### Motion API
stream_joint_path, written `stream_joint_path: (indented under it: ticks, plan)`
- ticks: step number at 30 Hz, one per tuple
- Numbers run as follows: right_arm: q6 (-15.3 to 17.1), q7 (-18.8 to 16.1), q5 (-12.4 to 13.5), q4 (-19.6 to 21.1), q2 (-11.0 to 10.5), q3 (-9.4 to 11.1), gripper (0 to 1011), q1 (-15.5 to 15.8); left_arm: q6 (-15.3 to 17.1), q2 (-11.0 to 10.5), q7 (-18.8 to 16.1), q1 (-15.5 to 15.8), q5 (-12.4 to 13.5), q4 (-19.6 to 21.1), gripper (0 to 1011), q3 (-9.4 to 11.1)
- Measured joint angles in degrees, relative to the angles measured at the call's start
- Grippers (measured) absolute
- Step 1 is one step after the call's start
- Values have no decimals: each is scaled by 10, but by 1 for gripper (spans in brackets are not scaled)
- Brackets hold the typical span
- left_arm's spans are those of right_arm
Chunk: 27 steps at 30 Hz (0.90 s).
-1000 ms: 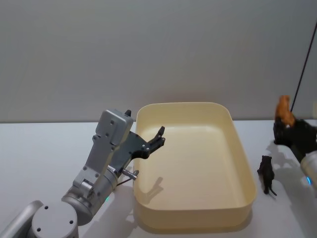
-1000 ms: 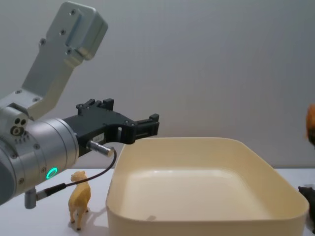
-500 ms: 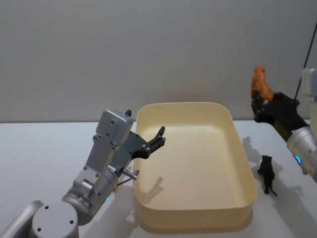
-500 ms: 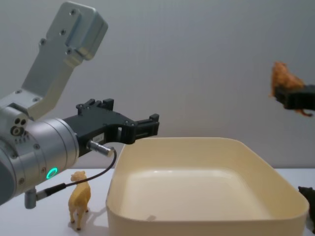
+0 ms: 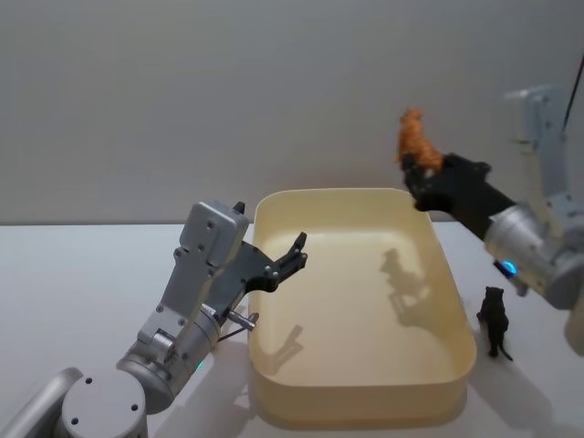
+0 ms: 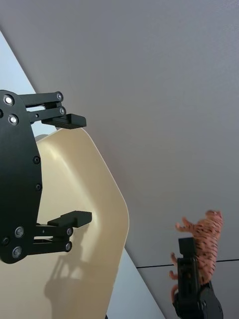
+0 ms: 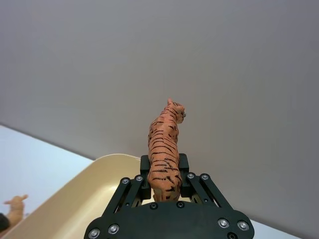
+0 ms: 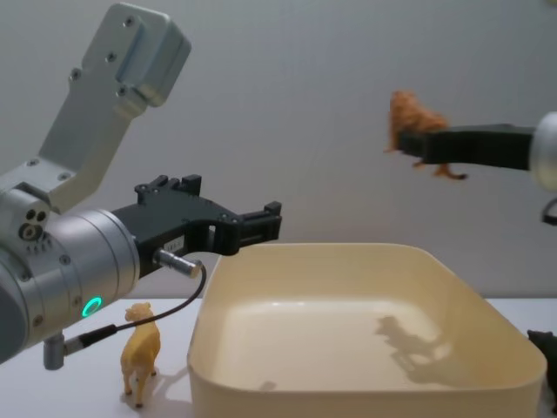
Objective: Pick up the toy alternately with two hands and place it into the central storage box.
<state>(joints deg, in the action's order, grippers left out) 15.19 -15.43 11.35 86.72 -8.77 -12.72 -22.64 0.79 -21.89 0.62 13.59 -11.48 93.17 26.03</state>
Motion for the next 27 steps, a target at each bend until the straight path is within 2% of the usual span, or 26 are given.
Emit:
stream_joint_path:
  ticks: [6,14,21,24,27]
  plan:
    - [49,-39,1,-27,20,-13,281,-33,0,0,0,0,0,0,1001,0]
    - [102,-68,-6,-63,37,-28,281,-62,0,0,0,0,0,0,1001,0]
    - [132,-83,-13,-86,47,-37,281,-78,0,0,0,0,0,0,1001,0]
    - [140,-87,-15,-92,49,-39,305,-82,0,0,0,0,0,0,1001,0]
    - [147,-90,-17,-97,52,-41,413,-85,0,0,0,0,0,0,1001,0]
